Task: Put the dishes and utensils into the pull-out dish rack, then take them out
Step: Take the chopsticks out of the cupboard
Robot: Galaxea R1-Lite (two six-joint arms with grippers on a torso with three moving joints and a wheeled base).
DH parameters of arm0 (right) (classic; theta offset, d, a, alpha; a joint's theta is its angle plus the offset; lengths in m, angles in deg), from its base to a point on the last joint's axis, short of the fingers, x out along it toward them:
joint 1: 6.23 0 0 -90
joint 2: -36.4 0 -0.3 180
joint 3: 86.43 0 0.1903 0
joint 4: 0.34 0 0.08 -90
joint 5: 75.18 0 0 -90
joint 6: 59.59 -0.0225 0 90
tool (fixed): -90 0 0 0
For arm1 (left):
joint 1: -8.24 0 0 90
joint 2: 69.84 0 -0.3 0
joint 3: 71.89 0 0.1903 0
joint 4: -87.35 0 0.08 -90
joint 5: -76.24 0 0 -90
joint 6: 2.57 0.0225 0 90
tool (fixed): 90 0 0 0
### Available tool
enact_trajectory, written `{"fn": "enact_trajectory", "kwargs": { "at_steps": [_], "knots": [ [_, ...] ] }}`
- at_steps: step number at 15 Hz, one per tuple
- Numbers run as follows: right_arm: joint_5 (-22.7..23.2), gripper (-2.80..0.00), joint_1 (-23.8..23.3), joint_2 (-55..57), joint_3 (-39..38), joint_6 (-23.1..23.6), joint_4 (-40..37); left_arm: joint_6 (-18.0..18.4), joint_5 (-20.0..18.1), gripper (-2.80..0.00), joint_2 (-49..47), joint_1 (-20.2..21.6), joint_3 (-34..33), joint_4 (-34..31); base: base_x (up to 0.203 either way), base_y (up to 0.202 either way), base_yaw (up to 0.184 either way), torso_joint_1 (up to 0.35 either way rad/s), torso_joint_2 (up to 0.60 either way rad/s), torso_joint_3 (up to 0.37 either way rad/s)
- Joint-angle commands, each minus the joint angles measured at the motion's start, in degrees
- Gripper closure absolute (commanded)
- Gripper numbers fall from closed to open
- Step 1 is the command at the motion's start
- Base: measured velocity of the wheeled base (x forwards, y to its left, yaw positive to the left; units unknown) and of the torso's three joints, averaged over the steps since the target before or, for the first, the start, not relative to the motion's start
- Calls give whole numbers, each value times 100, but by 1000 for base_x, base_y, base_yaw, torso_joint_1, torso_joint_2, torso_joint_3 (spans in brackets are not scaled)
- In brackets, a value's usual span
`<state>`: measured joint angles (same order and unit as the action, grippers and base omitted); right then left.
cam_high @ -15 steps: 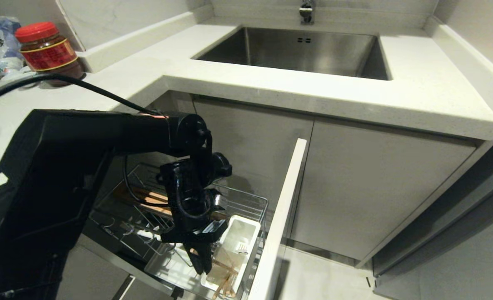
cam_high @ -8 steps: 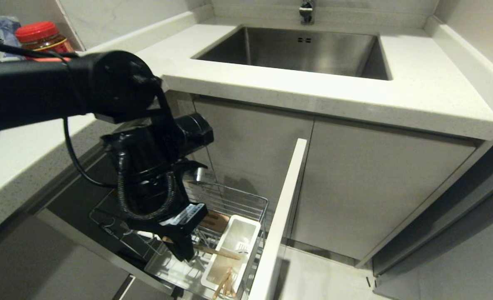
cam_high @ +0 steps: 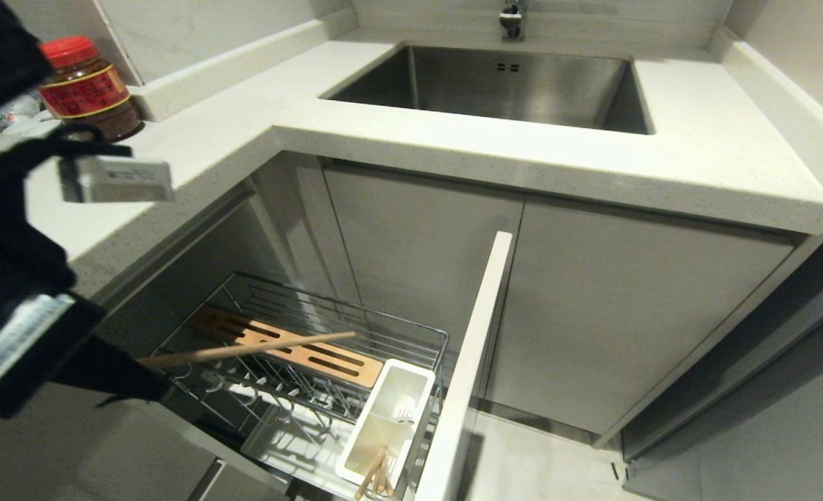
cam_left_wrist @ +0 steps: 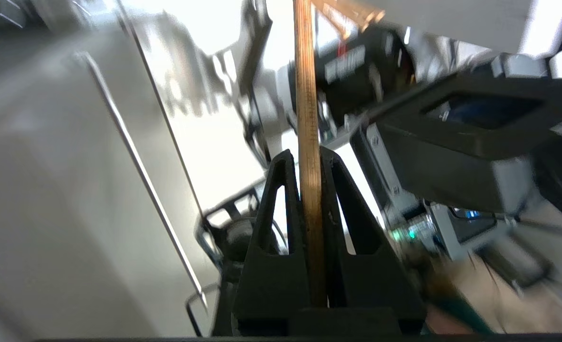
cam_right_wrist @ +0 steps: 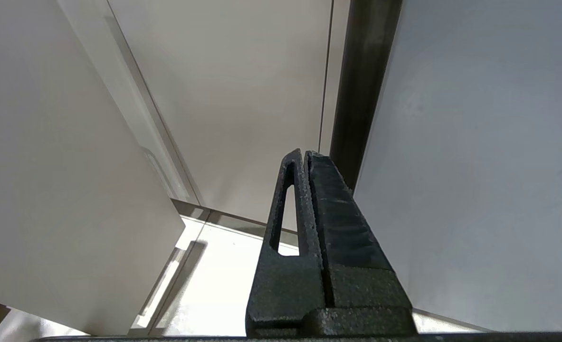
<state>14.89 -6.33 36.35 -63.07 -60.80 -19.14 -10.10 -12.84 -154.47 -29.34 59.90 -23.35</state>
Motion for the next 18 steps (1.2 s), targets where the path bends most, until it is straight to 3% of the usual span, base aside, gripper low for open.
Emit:
{"fn": "enact_trajectory", "kwargs": {
  "at_steps": [1, 5, 8, 11, 13, 16, 18],
  "knots": [
    [1, 0, 1, -4, -149, -2, 0, 11, 216, 0, 872, -50, 229, -33, 0, 0, 0, 0, 0, 0],
    [1, 0, 1, -4, -149, -2, 9, -16, 1042, 0, 1422, 969, 216, 24, 0, 0, 0, 0, 0, 0],
    [1, 0, 1, -4, -149, -2, 9, -20, 1256, 0, 1595, 1967, 214, 599, 0, 0, 0, 0, 0, 0],
    [1, 0, 1, -4, -149, -2, 9, -34, 1856, 0, 1638, 2956, 192, 1108, 0, 0, 0, 0, 0, 0],
    [1, 0, 1, -4, -149, -2, 9, -129, 2404, 0, 1771, 3212, 171, 1392, 0, 0, 0, 0, 0, 0],
    [1, 0, 1, -4, -149, -2, 9, -398, 3172, 0, 1877, 3226, 168, 1536, 0, 0, 0, 0, 0, 0],
    [1, 0, 1, -4, -149, -2, 5, -509, 3440, 0, 1880, 3449, 154, 1594, 0, 0, 0, 0, 0, 0]
  ]
}}
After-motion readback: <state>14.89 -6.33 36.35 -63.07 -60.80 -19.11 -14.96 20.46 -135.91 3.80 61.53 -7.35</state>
